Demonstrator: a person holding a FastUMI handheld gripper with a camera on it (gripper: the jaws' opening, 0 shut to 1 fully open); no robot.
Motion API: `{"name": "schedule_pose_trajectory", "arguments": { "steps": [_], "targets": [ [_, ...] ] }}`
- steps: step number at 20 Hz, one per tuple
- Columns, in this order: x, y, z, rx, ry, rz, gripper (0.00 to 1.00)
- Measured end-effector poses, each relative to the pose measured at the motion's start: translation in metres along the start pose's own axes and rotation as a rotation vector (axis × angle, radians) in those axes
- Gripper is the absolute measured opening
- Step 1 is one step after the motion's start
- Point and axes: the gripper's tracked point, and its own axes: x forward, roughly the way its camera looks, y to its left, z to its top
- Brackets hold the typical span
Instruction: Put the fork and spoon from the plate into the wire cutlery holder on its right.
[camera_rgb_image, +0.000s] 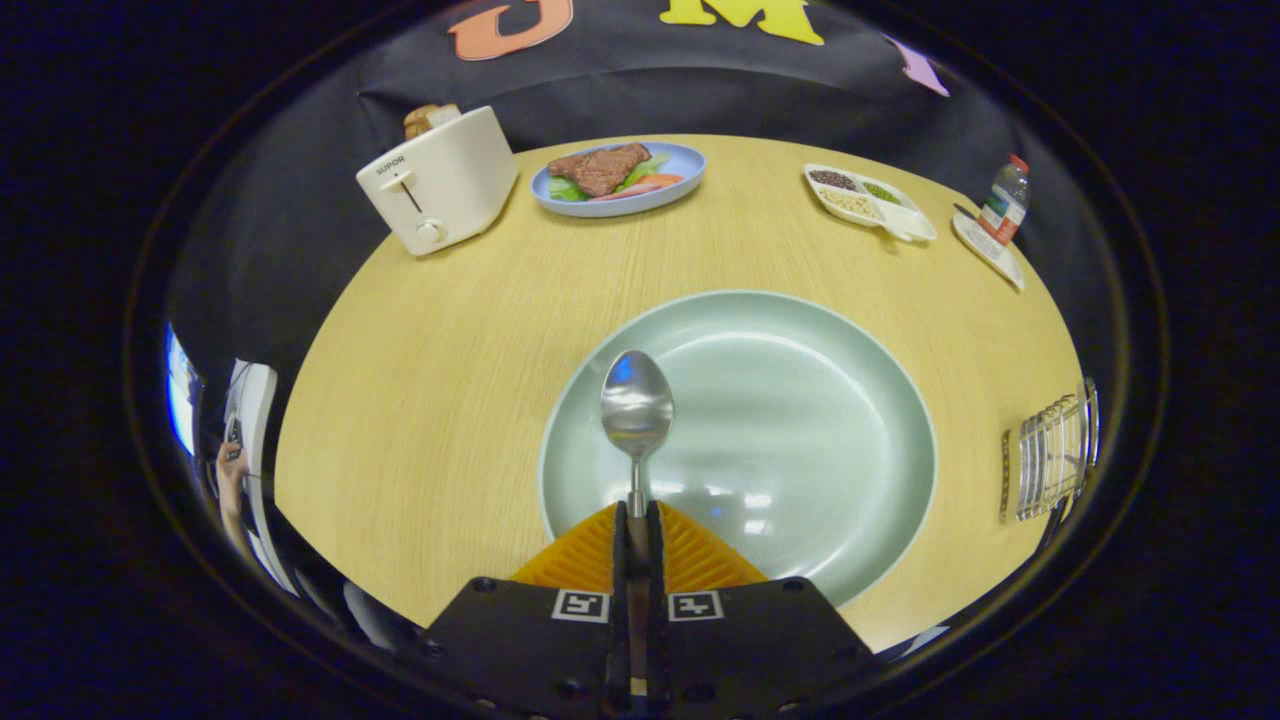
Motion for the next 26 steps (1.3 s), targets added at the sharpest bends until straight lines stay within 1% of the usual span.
{"name": "schedule_pose_trajectory", "arguments": {
  "steps": [3, 9, 14, 16, 22, 26],
  "targets": [
    [-0.003, 0.001, -0.001, -0.004, -0.003, 0.009, 0.03],
    [-0.017, -0.004, 0.000, 0.002, -0.031, 0.027, 0.03],
    [-0.041, -0.018, 0.009, 0.000, -0.070, 0.029, 0.03],
    [-0.052, -0.023, 0.009, 0.004, -0.081, 0.044, 0.03],
    [-0.091, -0.056, 0.014, 0.024, -0.149, 0.046, 0.03],
    [-0.117, -0.091, 0.013, 0.047, -0.180, 0.037, 0.03]
  ]
}}
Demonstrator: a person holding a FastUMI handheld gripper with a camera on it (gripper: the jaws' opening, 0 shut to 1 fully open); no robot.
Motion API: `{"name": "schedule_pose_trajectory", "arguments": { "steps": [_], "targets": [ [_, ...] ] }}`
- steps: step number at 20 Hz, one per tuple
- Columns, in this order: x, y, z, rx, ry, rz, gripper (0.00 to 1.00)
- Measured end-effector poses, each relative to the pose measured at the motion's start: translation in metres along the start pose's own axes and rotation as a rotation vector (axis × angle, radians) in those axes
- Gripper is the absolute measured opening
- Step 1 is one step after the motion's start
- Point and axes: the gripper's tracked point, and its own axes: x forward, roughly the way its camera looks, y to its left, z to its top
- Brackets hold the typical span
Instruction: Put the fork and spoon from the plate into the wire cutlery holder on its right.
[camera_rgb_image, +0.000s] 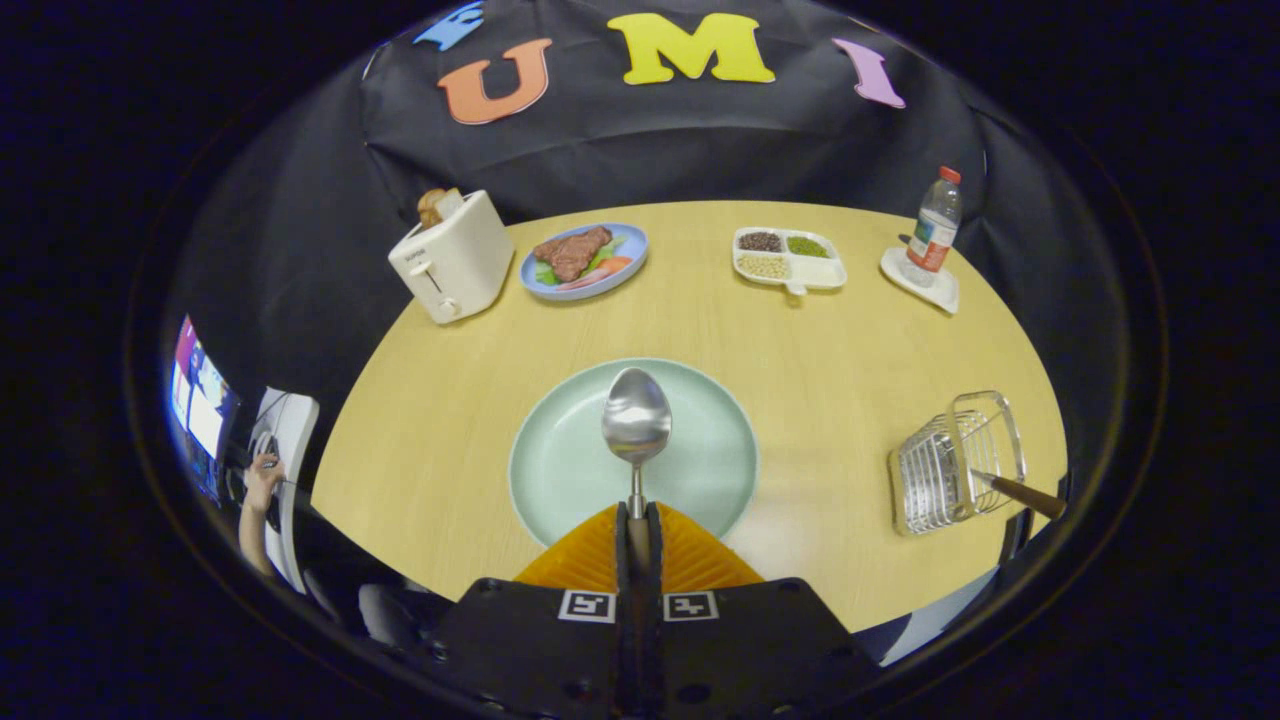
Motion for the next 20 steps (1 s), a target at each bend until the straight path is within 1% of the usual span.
{"name": "schedule_pose_trajectory", "arguments": {
  "steps": [5, 9, 16, 20],
  "targets": [
    [-0.030, -0.054, 0.004, 0.029, -0.041, -0.036, 0.03],
    [-0.047, -0.099, 0.003, 0.078, -0.060, -0.068, 0.03],
    [-0.066, -0.168, -0.003, 0.160, -0.076, -0.114, 0.03],
    [-0.067, -0.192, -0.009, 0.198, -0.075, -0.115, 0.03]
  ]
}}
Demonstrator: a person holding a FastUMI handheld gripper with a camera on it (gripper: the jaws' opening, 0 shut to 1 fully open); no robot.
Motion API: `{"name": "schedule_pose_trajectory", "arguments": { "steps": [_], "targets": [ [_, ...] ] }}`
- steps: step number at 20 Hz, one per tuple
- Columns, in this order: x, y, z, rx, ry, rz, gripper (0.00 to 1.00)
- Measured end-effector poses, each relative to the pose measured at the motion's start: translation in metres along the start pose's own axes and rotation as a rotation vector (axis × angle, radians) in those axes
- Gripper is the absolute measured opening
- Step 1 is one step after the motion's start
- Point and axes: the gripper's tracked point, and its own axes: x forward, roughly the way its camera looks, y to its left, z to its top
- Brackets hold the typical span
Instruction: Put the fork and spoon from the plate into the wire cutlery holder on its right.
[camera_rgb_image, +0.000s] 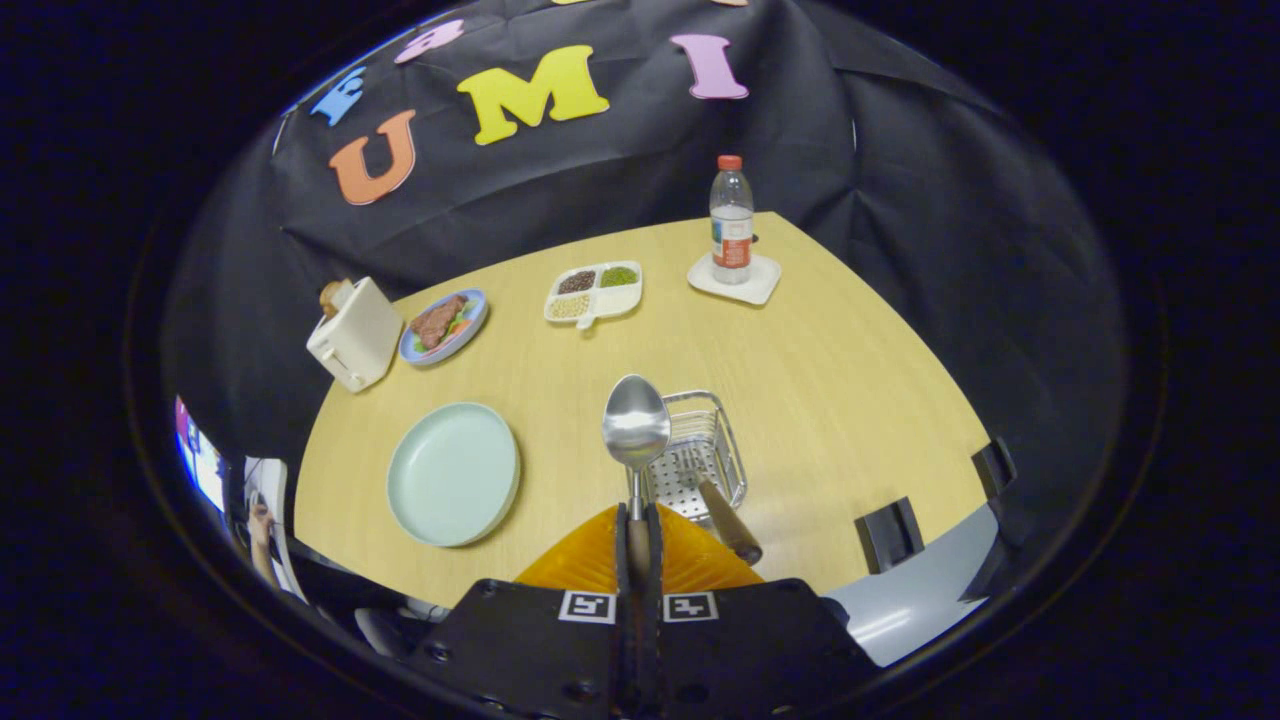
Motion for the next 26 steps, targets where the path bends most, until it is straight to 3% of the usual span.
{"name": "schedule_pose_trajectory", "arguments": {
  "steps": [16, 18, 22, 26],
  "targets": [
    [0.003, -0.005, 0.007, 0.000, -0.047, -0.016, 0.05],
    [0.001, -0.005, 0.005, 0.002, -0.050, -0.018, 0.15],
    [-0.009, -0.002, 0.005, 0.001, -0.075, -0.018, 0.20],
    [-0.029, 0.009, 0.009, -0.011, -0.137, -0.010, 0.41]
  ]
}}
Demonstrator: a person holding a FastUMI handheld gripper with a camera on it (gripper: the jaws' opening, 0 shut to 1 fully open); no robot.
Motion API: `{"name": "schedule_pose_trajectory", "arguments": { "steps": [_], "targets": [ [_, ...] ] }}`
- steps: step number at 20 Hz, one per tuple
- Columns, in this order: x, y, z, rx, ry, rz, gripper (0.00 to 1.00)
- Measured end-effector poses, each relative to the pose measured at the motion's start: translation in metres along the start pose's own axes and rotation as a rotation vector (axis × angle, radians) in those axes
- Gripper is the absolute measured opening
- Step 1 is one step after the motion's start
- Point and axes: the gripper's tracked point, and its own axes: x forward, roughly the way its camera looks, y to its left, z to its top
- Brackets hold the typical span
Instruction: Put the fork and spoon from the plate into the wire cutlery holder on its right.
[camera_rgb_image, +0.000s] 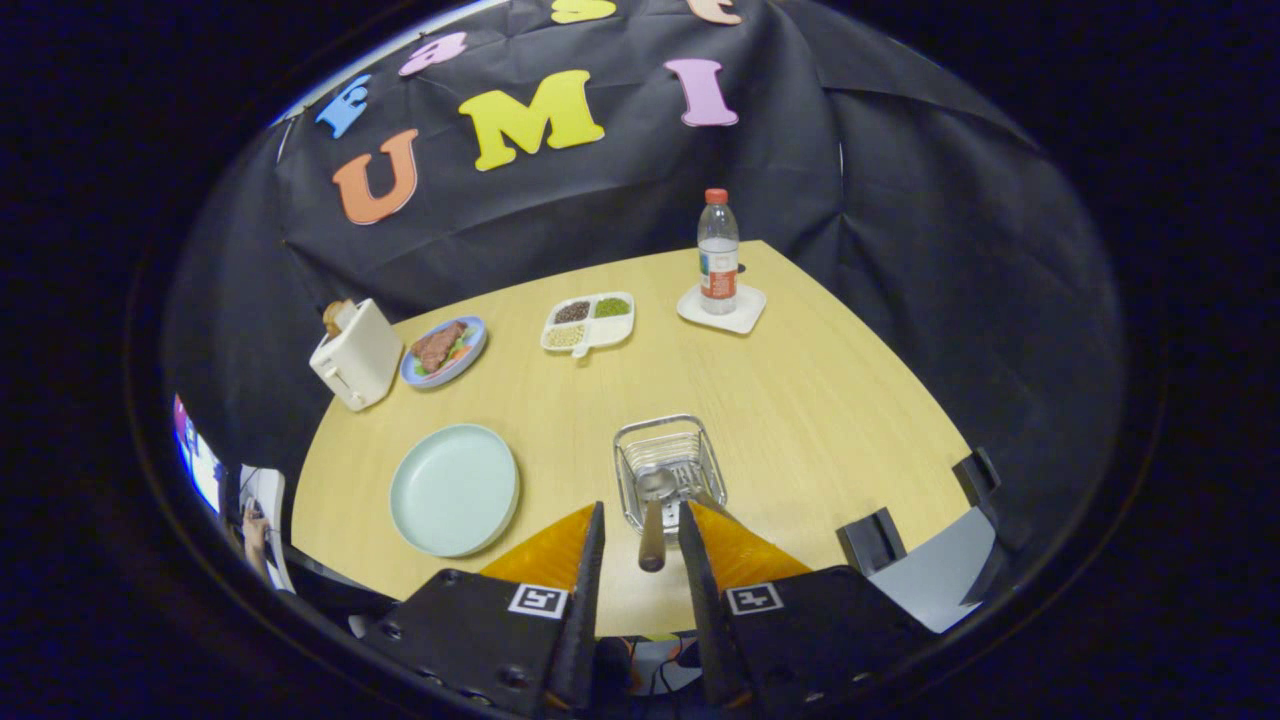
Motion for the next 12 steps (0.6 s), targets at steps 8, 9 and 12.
{"name": "schedule_pose_trajectory", "arguments": {
  "steps": [8, 9, 12],
  "targets": [
    [-0.069, 0.037, 0.018, -0.053, -0.229, 0.026, 0.72],
    [-0.080, 0.042, 0.020, -0.058, -0.262, 0.030, 0.72],
    [-0.114, 0.060, 0.024, -0.075, -0.376, 0.047, 0.79]
  ]
}}
